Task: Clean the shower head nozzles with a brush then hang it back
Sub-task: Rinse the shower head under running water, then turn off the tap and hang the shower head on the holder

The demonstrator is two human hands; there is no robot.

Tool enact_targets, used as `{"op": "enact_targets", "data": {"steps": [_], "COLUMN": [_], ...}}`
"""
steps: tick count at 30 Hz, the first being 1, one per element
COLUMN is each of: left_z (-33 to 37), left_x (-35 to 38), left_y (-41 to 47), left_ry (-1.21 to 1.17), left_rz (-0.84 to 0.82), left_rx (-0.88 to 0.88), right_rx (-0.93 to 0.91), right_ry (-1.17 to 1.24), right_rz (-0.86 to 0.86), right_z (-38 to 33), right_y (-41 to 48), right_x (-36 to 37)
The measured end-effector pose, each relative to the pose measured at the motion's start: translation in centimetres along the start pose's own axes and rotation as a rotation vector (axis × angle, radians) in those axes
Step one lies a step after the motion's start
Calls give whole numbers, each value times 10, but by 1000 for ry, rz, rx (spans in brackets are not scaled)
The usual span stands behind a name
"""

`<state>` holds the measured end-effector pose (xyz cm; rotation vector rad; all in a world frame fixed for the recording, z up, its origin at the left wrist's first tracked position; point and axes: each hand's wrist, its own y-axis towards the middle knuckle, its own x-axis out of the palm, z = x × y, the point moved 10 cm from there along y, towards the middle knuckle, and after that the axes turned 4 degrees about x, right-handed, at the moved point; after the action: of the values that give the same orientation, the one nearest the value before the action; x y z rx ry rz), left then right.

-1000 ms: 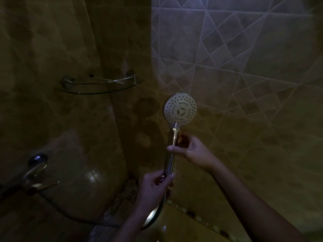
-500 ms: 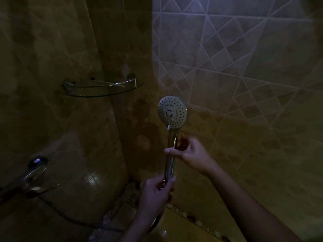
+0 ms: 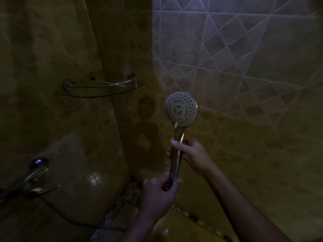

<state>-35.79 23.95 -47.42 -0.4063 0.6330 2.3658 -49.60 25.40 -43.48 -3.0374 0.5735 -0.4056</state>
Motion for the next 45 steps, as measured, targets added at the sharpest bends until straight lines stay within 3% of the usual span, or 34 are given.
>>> {"op": "enact_targets", "data": {"steps": [2, 6, 10, 12, 14, 16, 20, 24, 27, 30, 33, 35, 40, 45], "left_z": [-3, 8, 39, 49, 42, 16, -24, -62, -94, -122, -143, -168, -268, -327], "left_x": [16, 42, 69, 74, 81, 82, 59, 36, 30, 24, 8, -21, -141, -236], "left_y": [-5, -15, -35, -42, -45, -39, -20, -10, -6, 0, 6, 0, -49, -89], "left_ry": [-277, -604, -1104, -1271, -1227, -1017, -727, -443, -255, -252, -358, -395, -555, -707], "left_rz": [-166, -495, -916, -991, -909, -668, -251, -53, 12, -4, -180, -207, 232, 545], "left_rx": [-118, -265, -487, -571, -657, -753, -770, -775, -796, -774, -695, -707, -997, -1084], "right_rx": [81, 133, 114, 156, 225, 275, 238, 159, 190, 209, 219, 218, 307, 369], "right_ry": [280, 731, 767, 776, 753, 644, 272, 32, -127, -220, -280, -328, -343, -414], "right_rz": [-211, -593, -742, -780, -735, -579, -62, 403, 582, 564, 480, 468, 433, 412], "right_z": [0, -13, -20, -19, -13, -2, 19, 38, 57, 76, 89, 98, 149, 199], "right_y": [-1, -11, -17, -20, -16, -7, 15, 32, 46, 62, 77, 86, 99, 114], "right_x": [20, 67, 94, 100, 101, 93, 59, 26, 17, 27, 44, 52, 68, 82]}}
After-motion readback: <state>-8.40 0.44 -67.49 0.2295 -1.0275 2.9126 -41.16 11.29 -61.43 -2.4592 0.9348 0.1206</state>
